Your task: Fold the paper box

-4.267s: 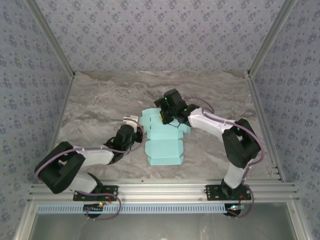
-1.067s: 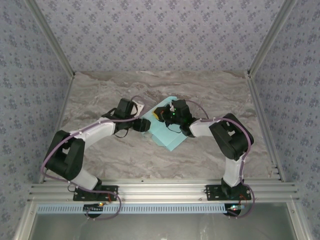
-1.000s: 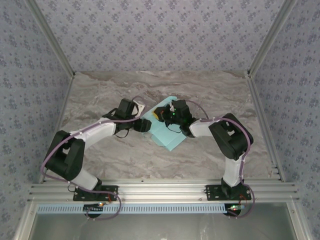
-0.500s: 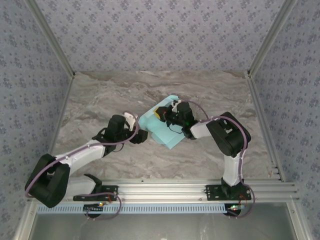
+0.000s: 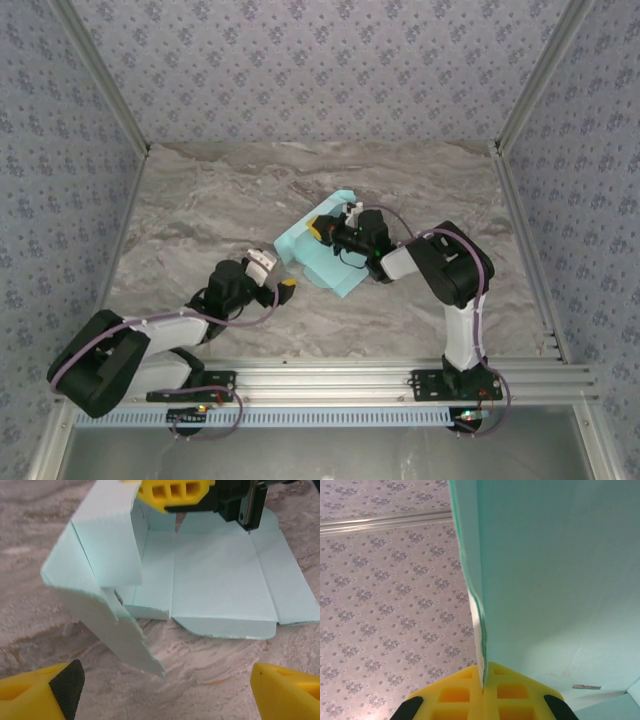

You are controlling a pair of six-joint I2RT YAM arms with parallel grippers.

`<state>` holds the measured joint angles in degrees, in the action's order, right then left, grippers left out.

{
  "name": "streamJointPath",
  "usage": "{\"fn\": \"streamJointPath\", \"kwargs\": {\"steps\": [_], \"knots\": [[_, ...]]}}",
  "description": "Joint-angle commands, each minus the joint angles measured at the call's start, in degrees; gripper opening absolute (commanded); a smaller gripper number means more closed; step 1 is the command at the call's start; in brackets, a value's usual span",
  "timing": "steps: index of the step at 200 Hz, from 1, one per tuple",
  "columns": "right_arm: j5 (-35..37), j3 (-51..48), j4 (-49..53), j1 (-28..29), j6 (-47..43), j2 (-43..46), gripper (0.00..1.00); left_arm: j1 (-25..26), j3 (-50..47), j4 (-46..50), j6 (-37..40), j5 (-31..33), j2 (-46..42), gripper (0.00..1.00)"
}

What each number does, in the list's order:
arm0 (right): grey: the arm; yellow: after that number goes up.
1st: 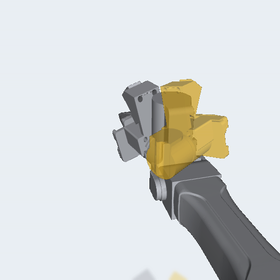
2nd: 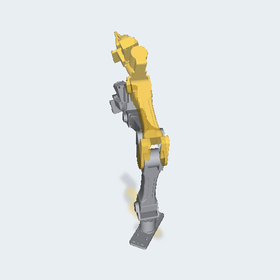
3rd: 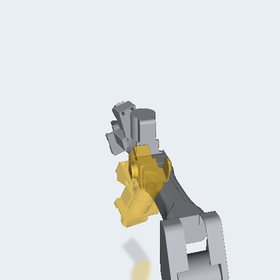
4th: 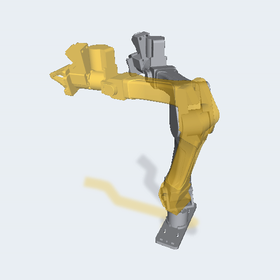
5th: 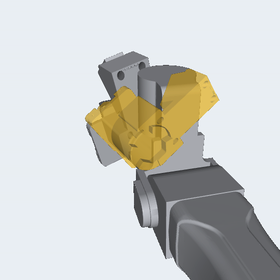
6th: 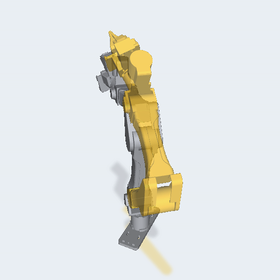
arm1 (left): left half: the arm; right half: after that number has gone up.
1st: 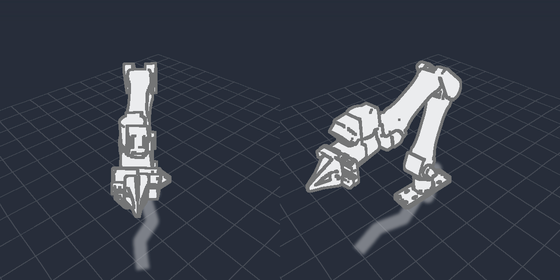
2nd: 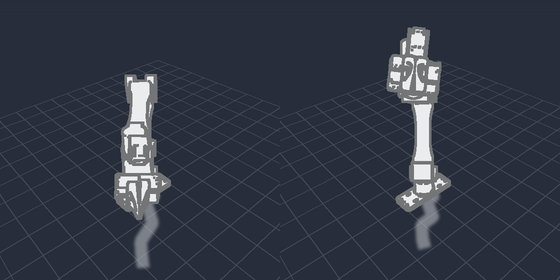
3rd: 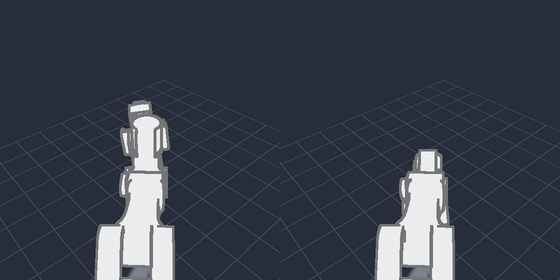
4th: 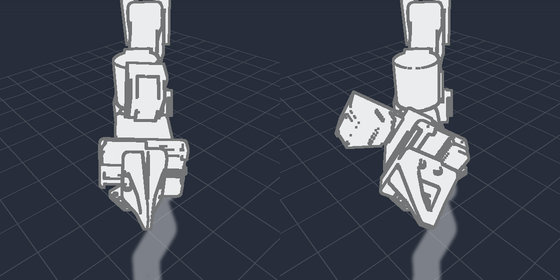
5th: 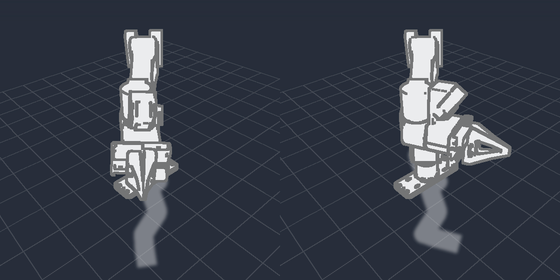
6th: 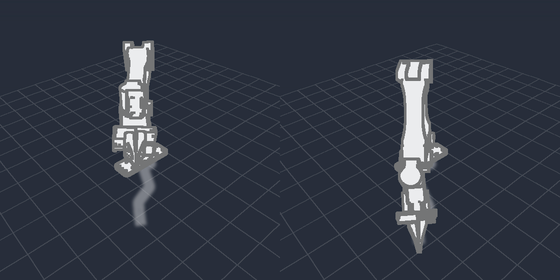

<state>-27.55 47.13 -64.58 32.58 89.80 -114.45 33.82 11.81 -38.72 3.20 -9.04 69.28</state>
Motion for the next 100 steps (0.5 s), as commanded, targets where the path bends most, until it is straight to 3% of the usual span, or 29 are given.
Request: {"fn": "streamJointPath", "kwargs": {"steps": [1,41,67,100], "knots": [[-2.1,-1.0,-2.1,-0.6,2.0,-1.1,0.0,0.1,0.2,-1.8,7.8,1.9,-2.6,0.89],[-3.7,-2.2,-4.0,-1.5,2.7,-1.4,0.0,-0.5,-2.0,-5.1,9.5,0.4,-5.1,0.83],[-5.2,-2.7,-4.7,-2.2,3.3,-1.4,0.0,-0.7,-2.6,-8.0,6.9,6.7,-6.0,0.84],[-7.4,-2.9,-4.4,-3.2,2.0,-2.1,0.0,-1.1,3.1,-1.5,7.0,4.9,-3.2,0.81]]}}
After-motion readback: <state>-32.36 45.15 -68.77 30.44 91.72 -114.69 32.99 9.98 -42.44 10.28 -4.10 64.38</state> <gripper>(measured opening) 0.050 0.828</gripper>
